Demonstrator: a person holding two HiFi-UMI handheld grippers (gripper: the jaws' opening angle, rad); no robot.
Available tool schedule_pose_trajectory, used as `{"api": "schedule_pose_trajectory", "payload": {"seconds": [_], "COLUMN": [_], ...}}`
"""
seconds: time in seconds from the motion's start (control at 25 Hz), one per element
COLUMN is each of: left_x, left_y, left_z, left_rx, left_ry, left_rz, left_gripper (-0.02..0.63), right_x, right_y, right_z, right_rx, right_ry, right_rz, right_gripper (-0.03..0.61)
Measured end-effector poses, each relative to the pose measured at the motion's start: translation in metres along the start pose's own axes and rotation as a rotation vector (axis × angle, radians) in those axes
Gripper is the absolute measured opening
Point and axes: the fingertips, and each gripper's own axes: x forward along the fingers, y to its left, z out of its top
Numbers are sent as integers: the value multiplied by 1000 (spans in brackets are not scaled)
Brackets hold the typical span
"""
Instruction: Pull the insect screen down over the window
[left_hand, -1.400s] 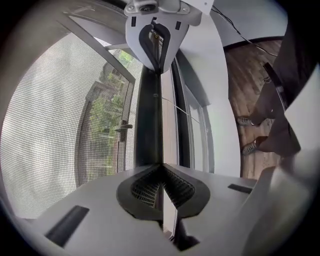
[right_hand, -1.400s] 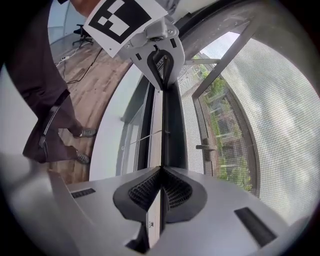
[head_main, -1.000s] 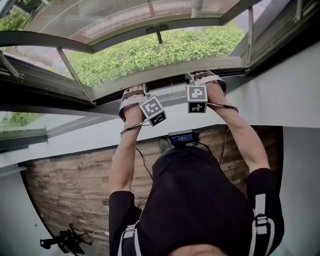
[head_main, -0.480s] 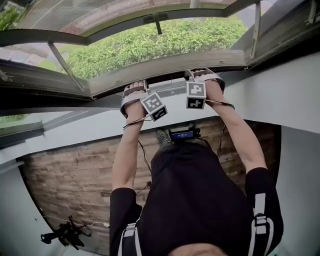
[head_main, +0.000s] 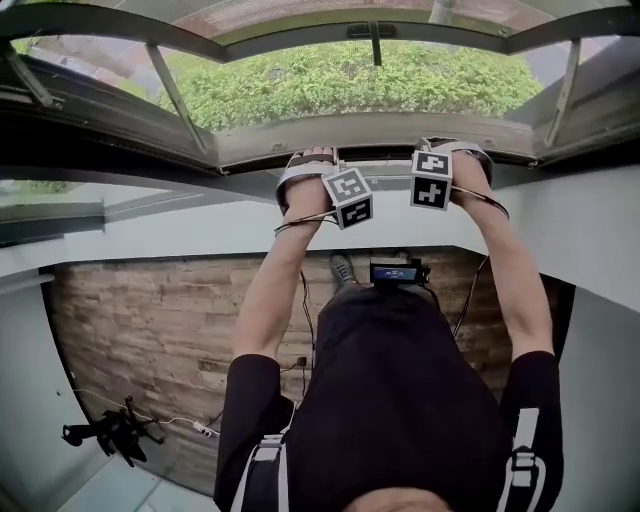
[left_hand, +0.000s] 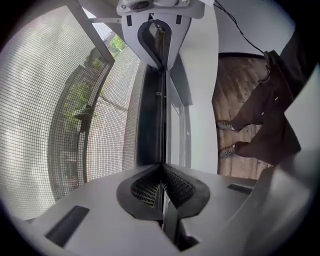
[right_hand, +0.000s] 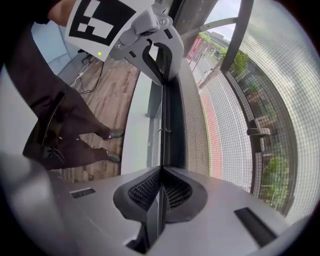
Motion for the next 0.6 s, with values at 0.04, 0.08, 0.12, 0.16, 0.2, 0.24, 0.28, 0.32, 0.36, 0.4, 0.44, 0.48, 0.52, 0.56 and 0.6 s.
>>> {"api": "schedule_pose_trajectory", "payload": {"seconds": [0.04, 0.08, 0.12, 0.16, 0.2, 0.24, 0.28, 0.32, 0.36, 0.4, 0.44, 0.48, 0.52, 0.56, 0.6], "left_x": [1, 2, 3, 4, 4, 3, 3, 2, 2, 2, 1, 0, -1, -2, -1], "left_y": [0, 1, 3, 3, 3, 3, 2, 2, 2, 1, 0, -1, -1, -1, 0], "left_z": [0, 1, 1, 0, -3, -7, -10, -11, -11, -10, -9, -7, -6, -5, -5], "left_rx": [0, 1, 5, 11, 18, 22, 24, 24, 24, 23, 21, 17, 13, 12, 16], "left_ry": [-1, -2, -1, 0, 3, 6, 8, 9, 11, 14, 15, 14, 13, 13, 17], "left_rz": [-3, 6, 21, 38, 52, 65, 76, 85, 90, 89, 86, 82, 78, 78, 81], "left_gripper": [15, 15, 15, 15, 15, 15, 15, 15, 15, 15, 15, 15, 15, 15, 15], "right_x": [1, 2, 3, 3, 3, 3, 3, 2, 1, 0, -1, -2, -3, -4, -3], "right_y": [0, 0, -1, -2, -2, -2, -2, -2, -3, -2, -2, -1, -1, -1, -2], "right_z": [0, 0, 0, 1, 4, 7, 10, 11, 10, 6, 2, -2, -6, -9, -11], "right_rx": [-6, -9, -7, -2, 4, 10, 16, 24, 38, 58, 81, 101, 116, 124, 130], "right_ry": [23, 45, 60, 65, 57, 39, 12, -17, -43, -60, -67, -68, -65, -63, -67], "right_rz": [3, -9, -34, -68, -107, -148, -187, -220, -246, -263, -273, -276, -278, -281, -282], "right_gripper": [18, 18, 18, 19, 18, 19, 20, 20, 20, 20, 21, 23, 23, 23, 23]}}
